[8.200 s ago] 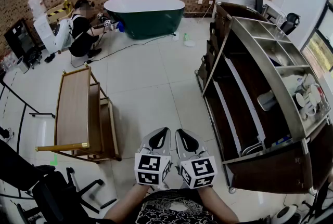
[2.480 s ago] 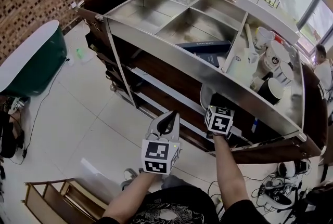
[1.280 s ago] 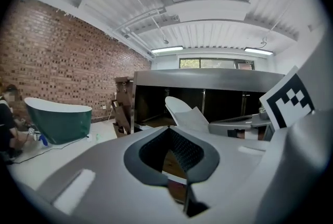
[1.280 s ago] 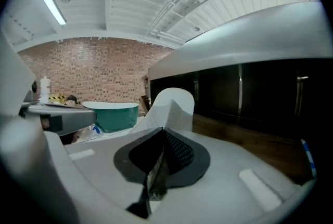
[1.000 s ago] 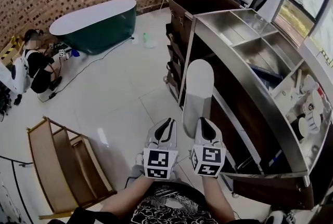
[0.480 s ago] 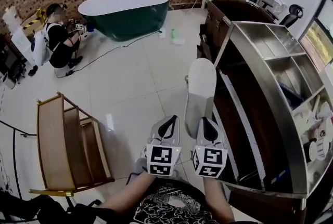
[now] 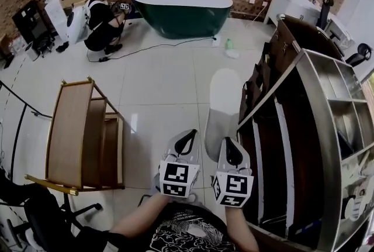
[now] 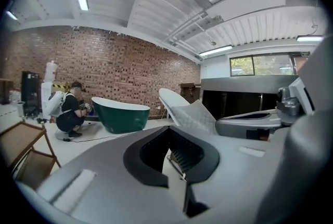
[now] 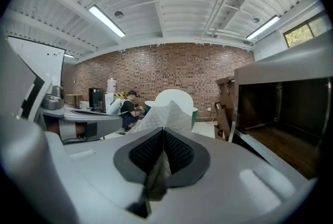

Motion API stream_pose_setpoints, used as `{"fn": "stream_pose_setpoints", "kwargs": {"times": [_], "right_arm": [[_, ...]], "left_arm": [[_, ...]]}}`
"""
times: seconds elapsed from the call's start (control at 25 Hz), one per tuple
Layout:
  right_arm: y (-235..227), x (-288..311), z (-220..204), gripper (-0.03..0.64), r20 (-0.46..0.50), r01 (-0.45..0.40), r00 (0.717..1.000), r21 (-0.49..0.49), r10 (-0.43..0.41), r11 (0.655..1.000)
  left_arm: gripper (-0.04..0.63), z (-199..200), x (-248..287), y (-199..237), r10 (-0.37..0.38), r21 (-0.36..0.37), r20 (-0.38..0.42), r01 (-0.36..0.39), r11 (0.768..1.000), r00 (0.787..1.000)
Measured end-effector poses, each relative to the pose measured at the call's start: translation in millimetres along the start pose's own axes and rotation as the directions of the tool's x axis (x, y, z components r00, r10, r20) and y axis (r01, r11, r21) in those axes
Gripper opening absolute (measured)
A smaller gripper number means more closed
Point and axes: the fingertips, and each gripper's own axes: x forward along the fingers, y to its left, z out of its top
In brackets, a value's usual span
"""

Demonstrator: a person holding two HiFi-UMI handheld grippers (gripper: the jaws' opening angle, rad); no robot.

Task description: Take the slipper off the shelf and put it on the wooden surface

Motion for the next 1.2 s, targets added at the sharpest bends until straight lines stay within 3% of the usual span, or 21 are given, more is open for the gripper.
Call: {"fn": "stream_pose_setpoints", "kwargs": {"times": [0.24, 0.44, 0.6, 0.8, 1.2], "right_arm": [[57, 18, 6, 0.009, -0.001, -0.171, 0.985, -0.038, 0.171, 0.985], [114, 32, 11, 0.009, -0.005, -0.312, 0.950, -0.073, 0.313, 0.947], [165, 44, 13, 0.009, -0.021, -0.437, 0.899, -0.111, 0.438, 0.892], [223, 53, 11, 0.009, -0.039, -0.531, 0.847, -0.142, 0.531, 0.836], [374, 65, 18, 0.009, -0.093, -0.738, 0.667, -0.219, 0.739, 0.638]], "left_arm": [[0.003, 1, -36, 56, 0.168, -0.048, 0.006, -0.167, 0.985, 0.986], [0.003, -5, -73, 102, 0.312, -0.077, 0.005, -0.311, 0.947, 0.950], [0.003, -7, -104, 143, 0.441, -0.100, 0.009, -0.438, 0.894, 0.898], [0.003, -12, -139, 188, 0.526, -0.131, 0.009, -0.520, 0.844, 0.851], [0.003, -18, -233, 293, 0.722, -0.202, -0.007, -0.708, 0.676, 0.692]]}}
